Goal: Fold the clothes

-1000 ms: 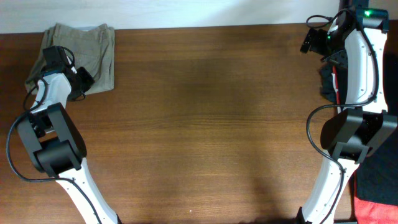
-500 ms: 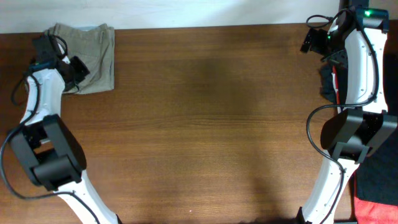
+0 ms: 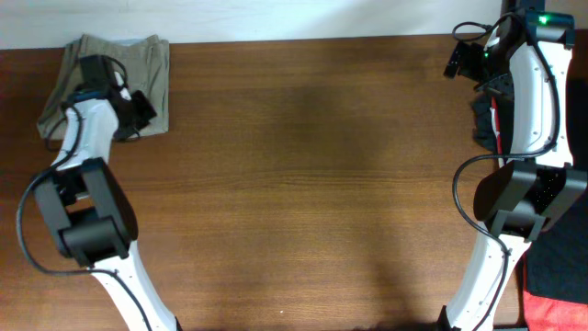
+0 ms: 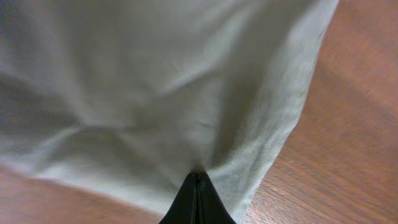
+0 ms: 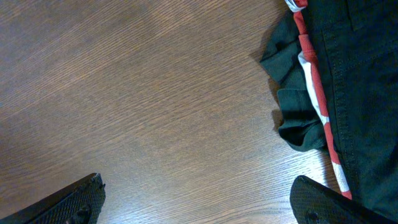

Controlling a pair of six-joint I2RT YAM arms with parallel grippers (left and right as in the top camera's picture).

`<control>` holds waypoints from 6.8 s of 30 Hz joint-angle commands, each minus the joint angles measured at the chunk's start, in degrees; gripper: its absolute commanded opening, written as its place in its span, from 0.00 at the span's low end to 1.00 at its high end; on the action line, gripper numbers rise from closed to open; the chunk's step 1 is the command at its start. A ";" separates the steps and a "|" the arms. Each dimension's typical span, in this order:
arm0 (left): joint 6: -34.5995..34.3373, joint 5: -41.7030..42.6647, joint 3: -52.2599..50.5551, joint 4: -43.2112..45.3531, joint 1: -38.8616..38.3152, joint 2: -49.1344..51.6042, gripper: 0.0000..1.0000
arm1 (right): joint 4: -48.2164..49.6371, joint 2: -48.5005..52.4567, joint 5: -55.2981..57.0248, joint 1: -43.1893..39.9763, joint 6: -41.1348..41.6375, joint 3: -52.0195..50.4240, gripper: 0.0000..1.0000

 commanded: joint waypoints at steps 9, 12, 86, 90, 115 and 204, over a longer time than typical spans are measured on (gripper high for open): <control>1.09 8.11 1.01 0.31 -2.27 2.43 0.01 | -0.04 -0.55 0.70 -0.07 -0.37 0.55 0.99; 1.11 8.96 3.15 -0.07 -2.27 0.83 0.01 | -0.04 -0.55 0.72 -0.07 -0.39 0.55 0.99; 1.49 -8.55 4.57 11.52 12.83 -8.98 0.99 | -0.04 -0.55 0.70 -0.07 -0.37 0.55 0.99; 1.46 6.54 4.57 6.12 12.81 -19.10 0.99 | -0.04 -0.55 0.72 -0.07 -0.39 0.55 0.99; 9.46 23.50 4.20 -38.53 -18.64 -54.47 0.99 | -0.04 -0.55 0.70 -0.07 -0.39 0.55 0.99; 23.98 0.50 -100.67 34.56 -8.68 -127.51 0.99 | -0.02 -0.55 0.72 -0.07 -0.39 0.55 0.99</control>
